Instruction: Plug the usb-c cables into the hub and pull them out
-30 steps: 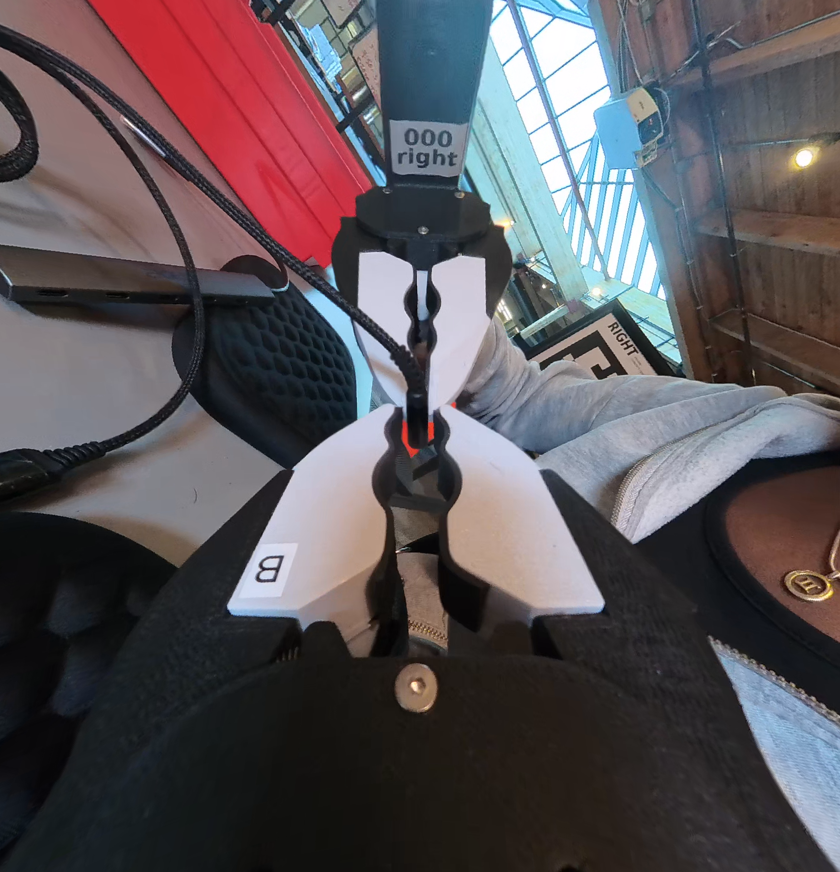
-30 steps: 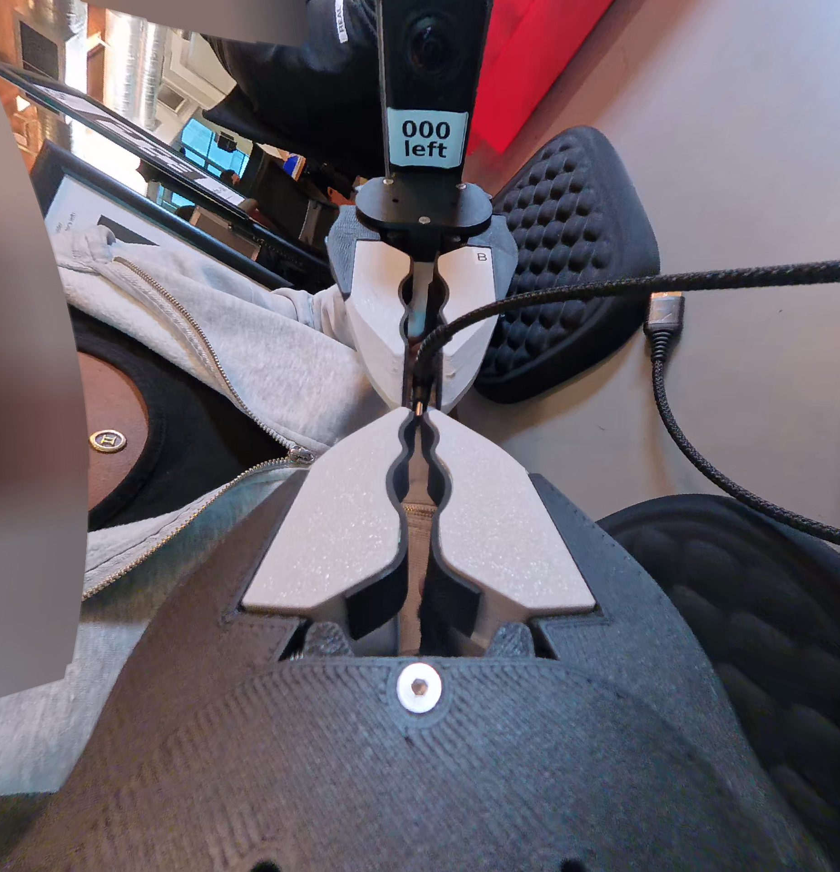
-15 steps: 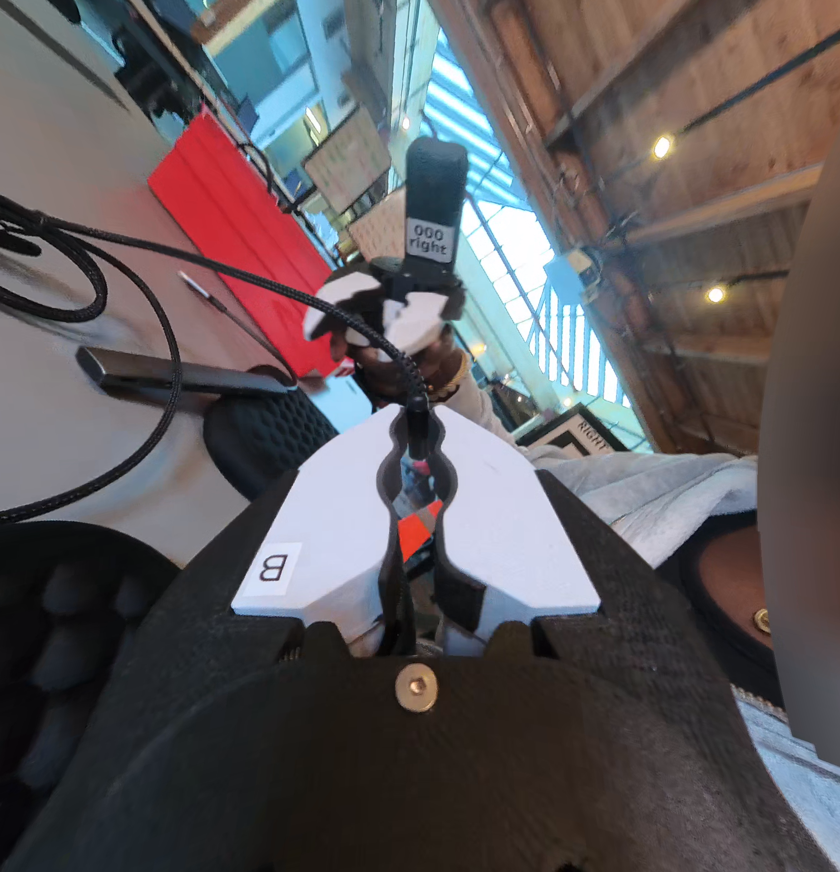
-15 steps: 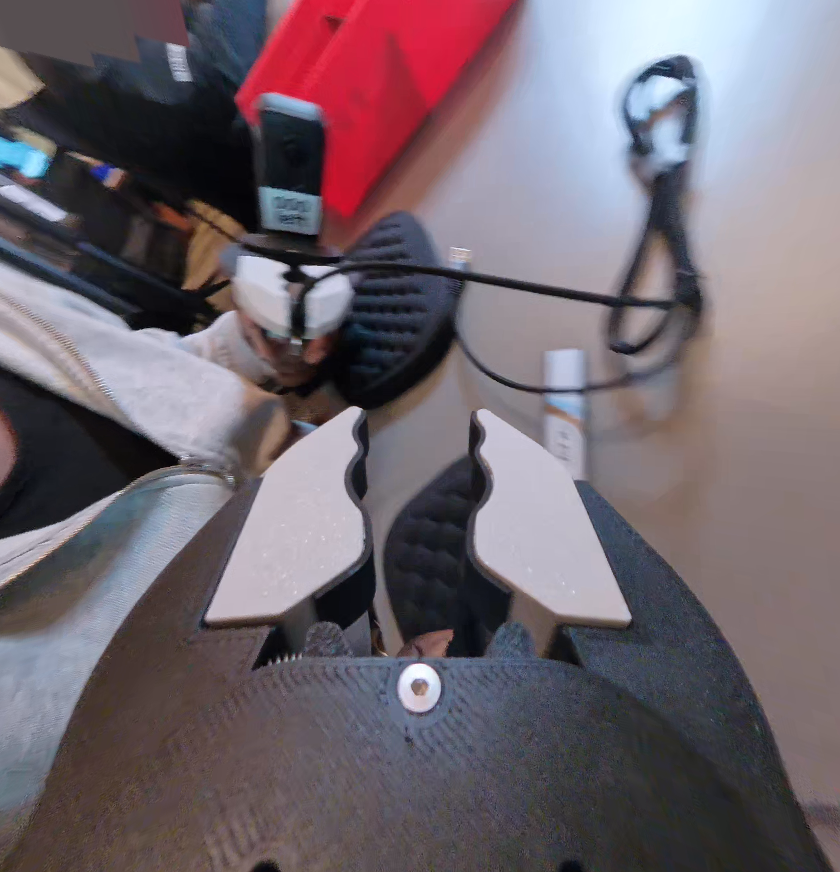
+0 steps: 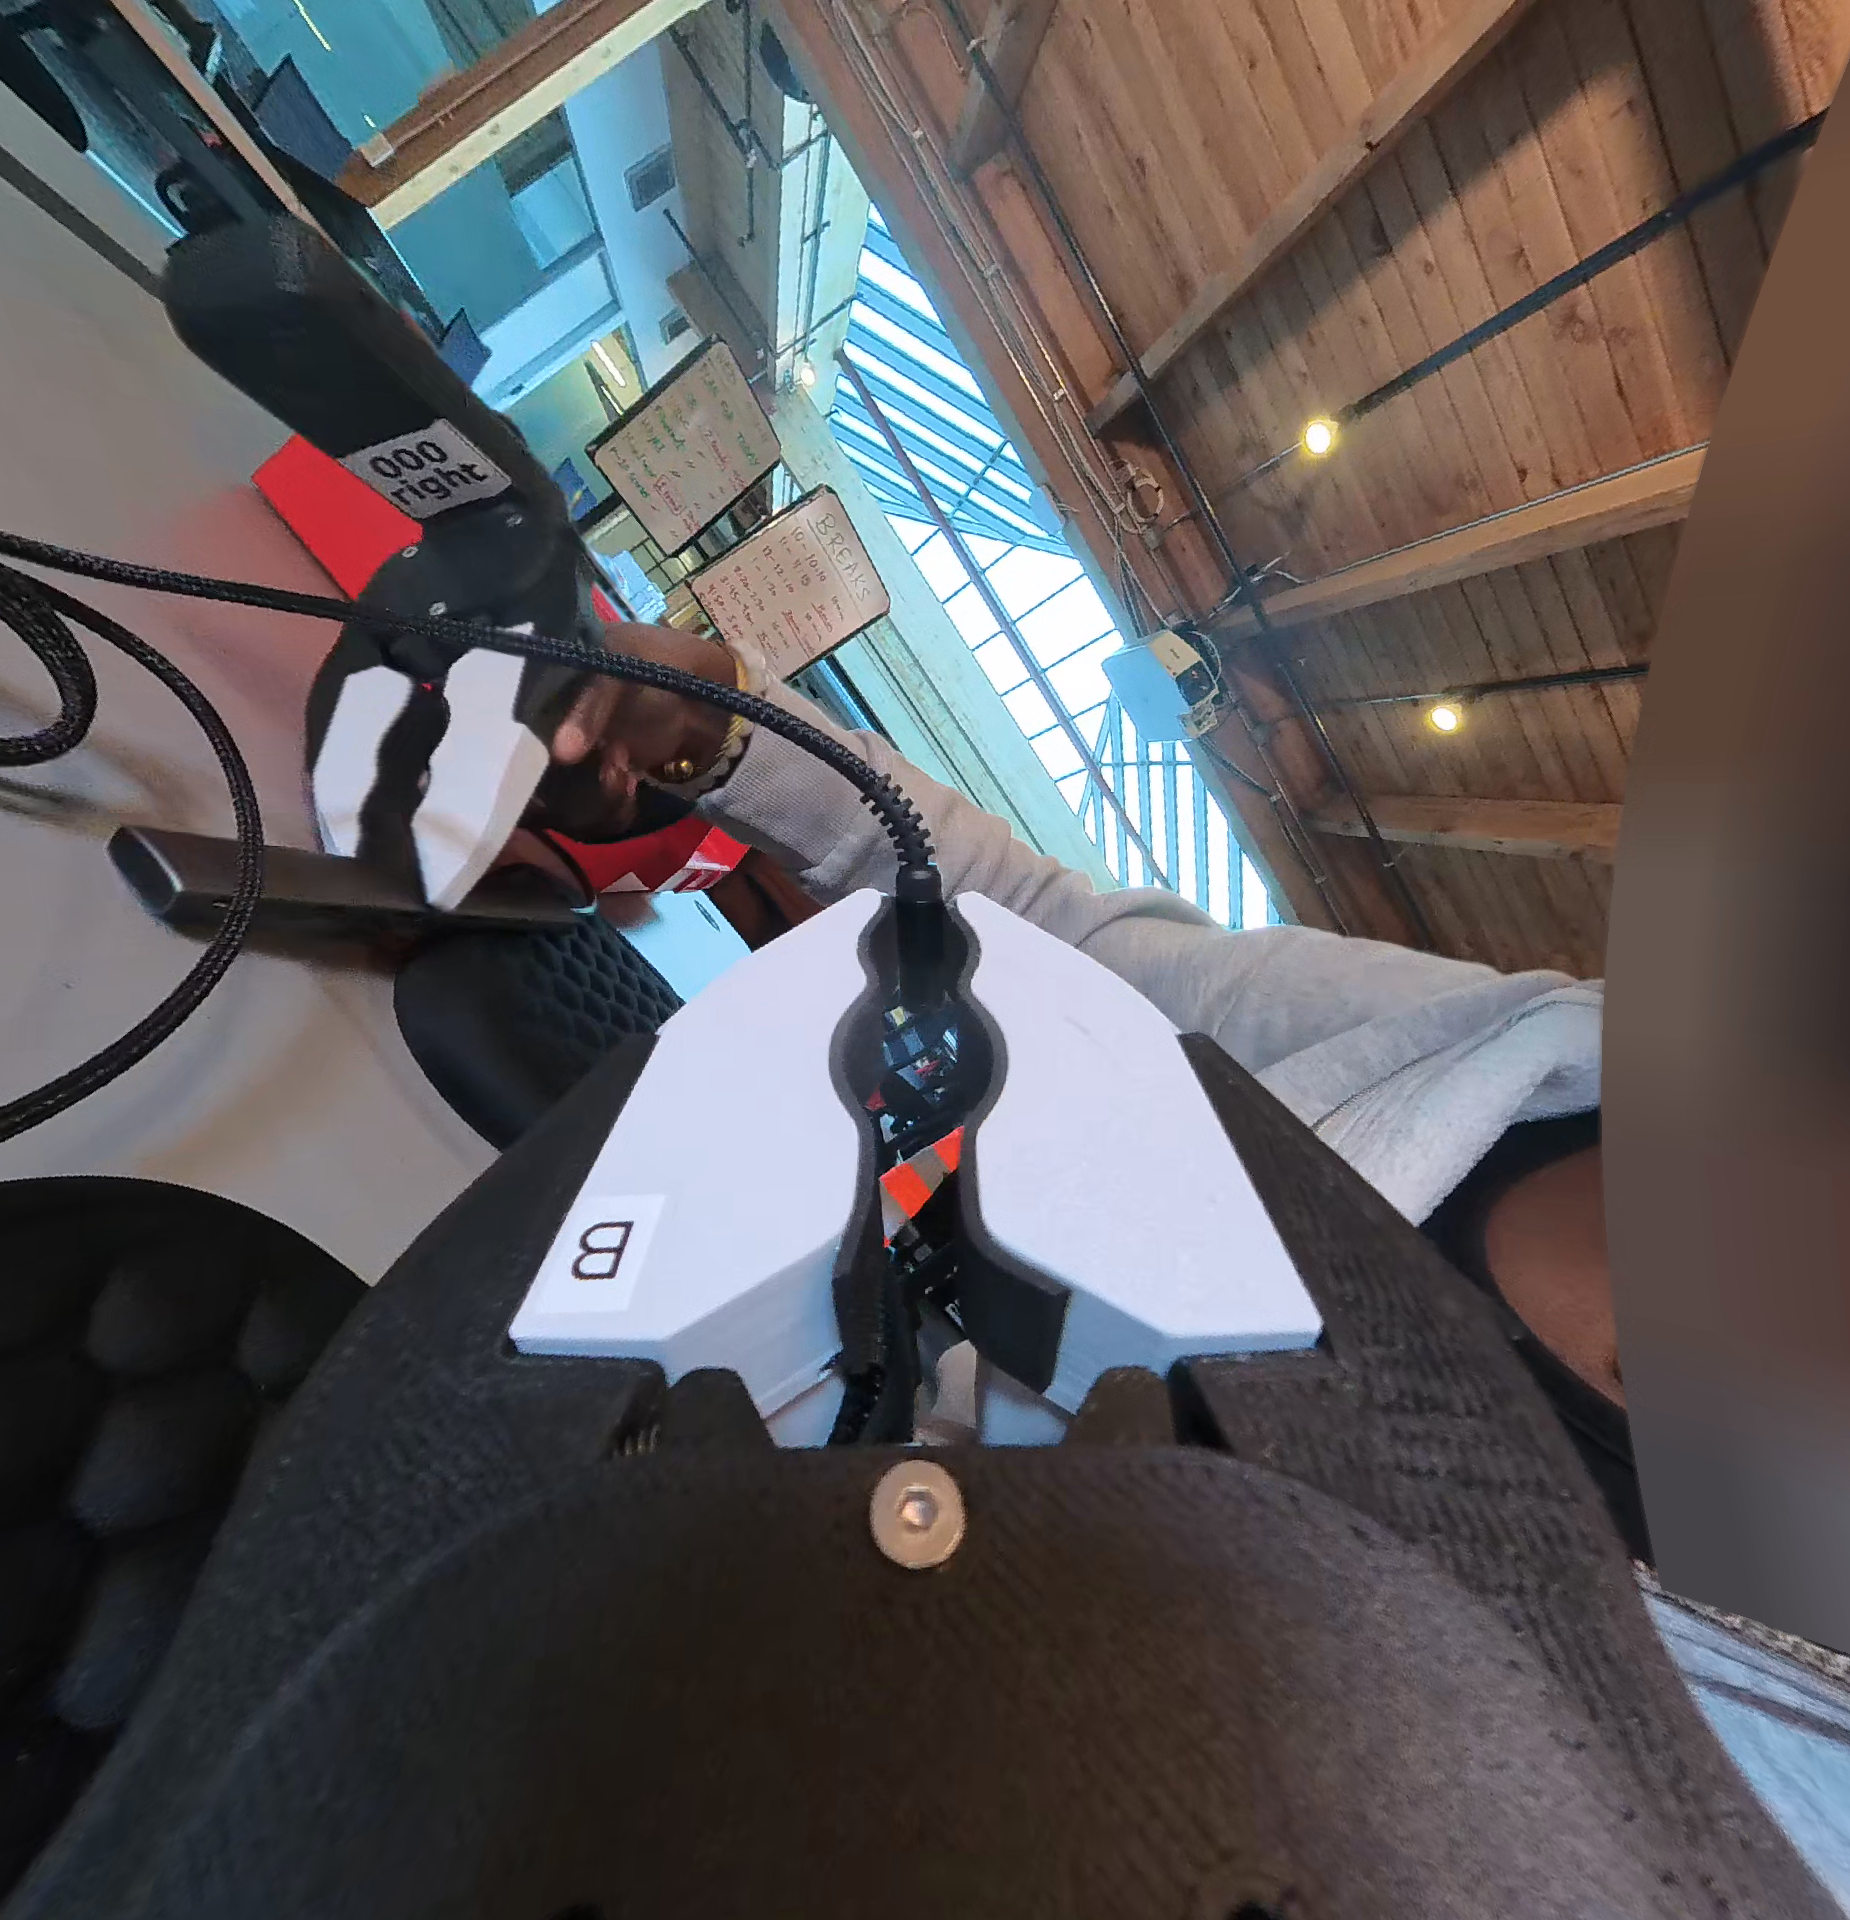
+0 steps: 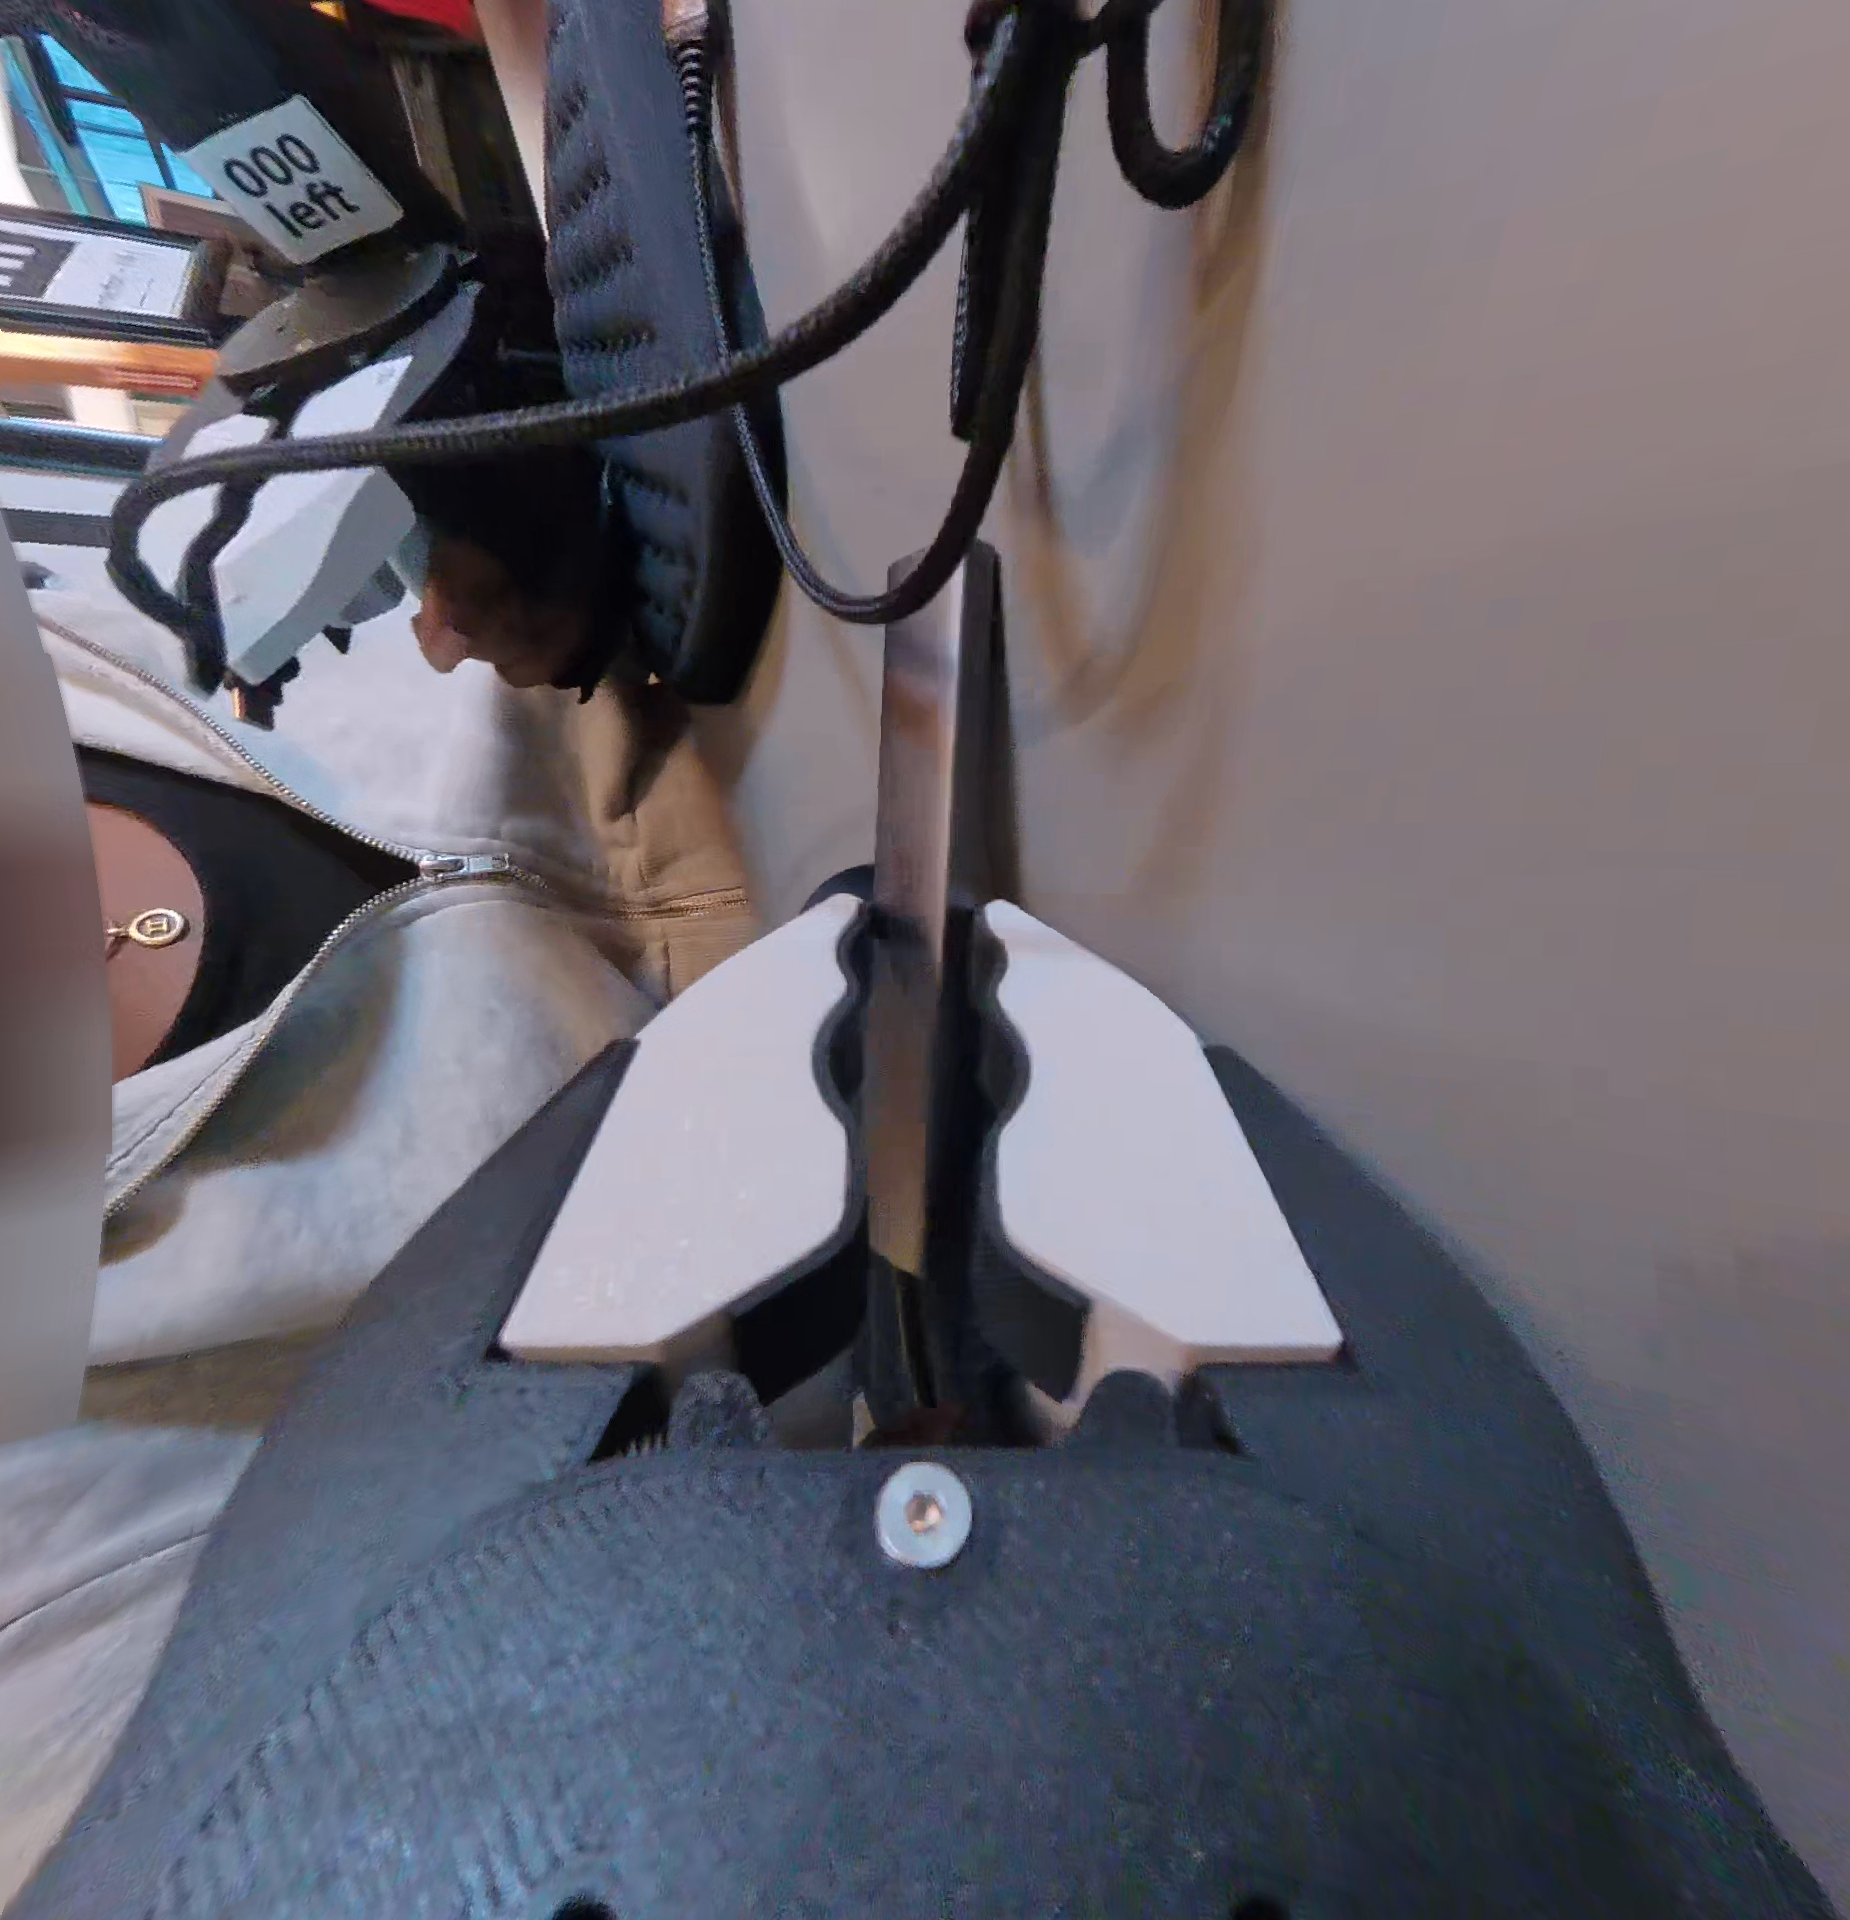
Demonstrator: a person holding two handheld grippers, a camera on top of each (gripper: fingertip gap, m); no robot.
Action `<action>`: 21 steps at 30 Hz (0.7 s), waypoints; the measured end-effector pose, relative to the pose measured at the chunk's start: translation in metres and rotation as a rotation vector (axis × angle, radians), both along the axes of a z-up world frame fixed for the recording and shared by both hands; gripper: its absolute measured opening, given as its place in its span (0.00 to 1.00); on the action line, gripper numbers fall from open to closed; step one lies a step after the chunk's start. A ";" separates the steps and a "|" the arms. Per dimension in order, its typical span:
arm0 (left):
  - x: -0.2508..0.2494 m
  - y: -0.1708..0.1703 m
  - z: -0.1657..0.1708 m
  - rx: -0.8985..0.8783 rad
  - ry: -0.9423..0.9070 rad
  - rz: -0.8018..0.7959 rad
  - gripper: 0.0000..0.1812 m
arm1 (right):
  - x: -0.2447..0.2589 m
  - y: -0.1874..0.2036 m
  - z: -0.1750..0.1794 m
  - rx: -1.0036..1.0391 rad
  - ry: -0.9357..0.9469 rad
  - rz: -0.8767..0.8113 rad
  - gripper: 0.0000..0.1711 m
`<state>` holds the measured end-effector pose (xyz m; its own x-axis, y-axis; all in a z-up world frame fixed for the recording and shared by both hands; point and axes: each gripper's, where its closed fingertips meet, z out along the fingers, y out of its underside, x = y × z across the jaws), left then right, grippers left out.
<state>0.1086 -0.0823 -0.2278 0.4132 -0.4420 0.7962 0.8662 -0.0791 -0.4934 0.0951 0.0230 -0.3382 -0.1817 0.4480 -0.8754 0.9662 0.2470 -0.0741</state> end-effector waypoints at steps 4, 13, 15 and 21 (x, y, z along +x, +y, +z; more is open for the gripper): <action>-0.003 -0.002 0.001 0.015 -0.010 0.012 0.05 | -0.005 0.006 0.001 0.191 0.187 -0.027 0.09; 0.000 -0.002 0.002 0.026 0.029 0.022 0.05 | 0.040 0.021 0.024 0.995 0.811 0.112 0.06; 0.002 -0.001 0.001 0.014 0.055 0.031 0.05 | 0.051 0.019 0.015 1.038 0.816 0.147 0.06; 0.008 0.003 -0.003 -0.024 0.121 0.047 0.05 | 0.051 0.017 0.008 0.982 0.780 0.178 0.06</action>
<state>0.1166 -0.0793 -0.2305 0.5268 -0.4017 0.7491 0.8033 -0.0530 -0.5932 0.1463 0.0400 -0.3303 -0.6224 0.7623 0.1777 0.6962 0.6429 -0.3194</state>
